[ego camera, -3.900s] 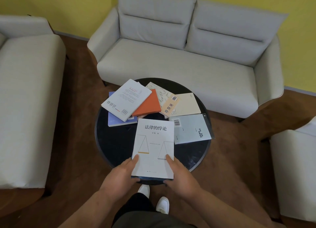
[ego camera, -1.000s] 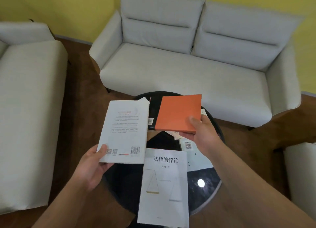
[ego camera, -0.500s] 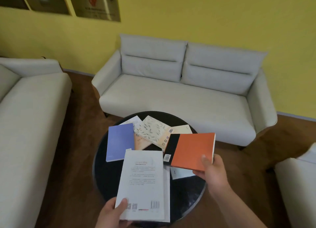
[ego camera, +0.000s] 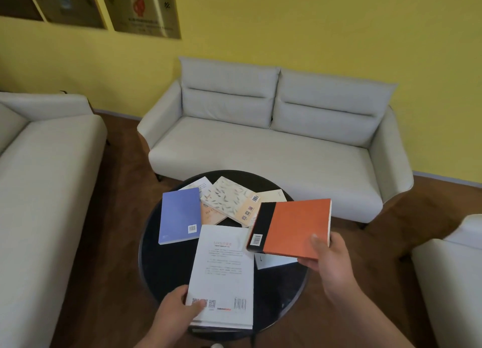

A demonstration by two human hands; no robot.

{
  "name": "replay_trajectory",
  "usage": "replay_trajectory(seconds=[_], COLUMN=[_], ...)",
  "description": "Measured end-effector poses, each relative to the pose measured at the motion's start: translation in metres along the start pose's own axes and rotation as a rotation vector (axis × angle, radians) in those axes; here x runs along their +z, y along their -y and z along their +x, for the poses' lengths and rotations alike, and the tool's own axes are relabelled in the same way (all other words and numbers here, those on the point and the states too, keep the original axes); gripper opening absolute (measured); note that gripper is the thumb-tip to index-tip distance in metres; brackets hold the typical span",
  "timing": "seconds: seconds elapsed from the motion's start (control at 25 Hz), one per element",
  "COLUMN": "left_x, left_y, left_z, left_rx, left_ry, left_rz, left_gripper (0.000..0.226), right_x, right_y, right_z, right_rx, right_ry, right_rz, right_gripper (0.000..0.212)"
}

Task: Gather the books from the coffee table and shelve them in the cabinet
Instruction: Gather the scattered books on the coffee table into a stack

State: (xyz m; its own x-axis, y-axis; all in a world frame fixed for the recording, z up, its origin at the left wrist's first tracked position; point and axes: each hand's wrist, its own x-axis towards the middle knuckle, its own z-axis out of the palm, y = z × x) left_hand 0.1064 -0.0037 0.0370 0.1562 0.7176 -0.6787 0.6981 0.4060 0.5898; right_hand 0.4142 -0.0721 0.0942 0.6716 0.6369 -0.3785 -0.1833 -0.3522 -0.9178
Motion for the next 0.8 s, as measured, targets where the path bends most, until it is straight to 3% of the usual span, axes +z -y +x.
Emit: replay_trajectory(seconds=[0.08, 0.16, 0.24, 0.32, 0.48, 0.56, 0.6, 0.68, 0.8], left_x=[0.000, 0.004, 0.015, 0.019, 0.004, 0.000, 0.000, 0.001, 0.004], left_y=[-0.019, -0.054, -0.092, -0.114, -0.123, -0.122, -0.122, -0.121, -0.119], left_z=[-0.010, -0.025, -0.042, -0.044, -0.026, -0.027, -0.029, -0.033, -0.039], left_rx=[0.038, 0.347, 0.680, 0.889, 1.101, 0.976, 0.844, 0.589, 0.304], left_ry=[-0.087, -0.257, -0.265, -0.289, -0.441, -0.354, -0.230, 0.033, 0.235], left_rz=[0.342, 0.573, 0.582, 0.614, 0.510, 0.163, -0.064, -0.486, -0.883], left_gripper=[0.079, 0.099, 0.096, 0.085, 0.044, 0.017, 0.008, 0.012, 0.020], right_x=[0.001, 0.003, 0.008, 0.016, 0.024, 0.025, 0.024, 0.021, 0.026], right_y=[0.012, 0.027, 0.044, 0.060, 0.079, 0.079, 0.074, 0.058, 0.032], right_z=[-0.008, -0.017, -0.030, -0.046, -0.061, -0.058, -0.052, -0.039, -0.034], right_rx=[0.010, 0.021, 0.039, 0.055, -0.035, -0.092, -0.124, -0.156, -0.049], right_ry=[0.043, 0.110, 0.202, 0.295, 0.342, 0.305, 0.232, 0.134, 0.416], right_rz=[-0.006, -0.007, 0.023, 0.089, 0.114, 0.077, 0.002, -0.224, -0.253], right_gripper=[0.033, 0.036, 0.036, 0.032, 0.035, 0.042, 0.039, 0.036, 0.054])
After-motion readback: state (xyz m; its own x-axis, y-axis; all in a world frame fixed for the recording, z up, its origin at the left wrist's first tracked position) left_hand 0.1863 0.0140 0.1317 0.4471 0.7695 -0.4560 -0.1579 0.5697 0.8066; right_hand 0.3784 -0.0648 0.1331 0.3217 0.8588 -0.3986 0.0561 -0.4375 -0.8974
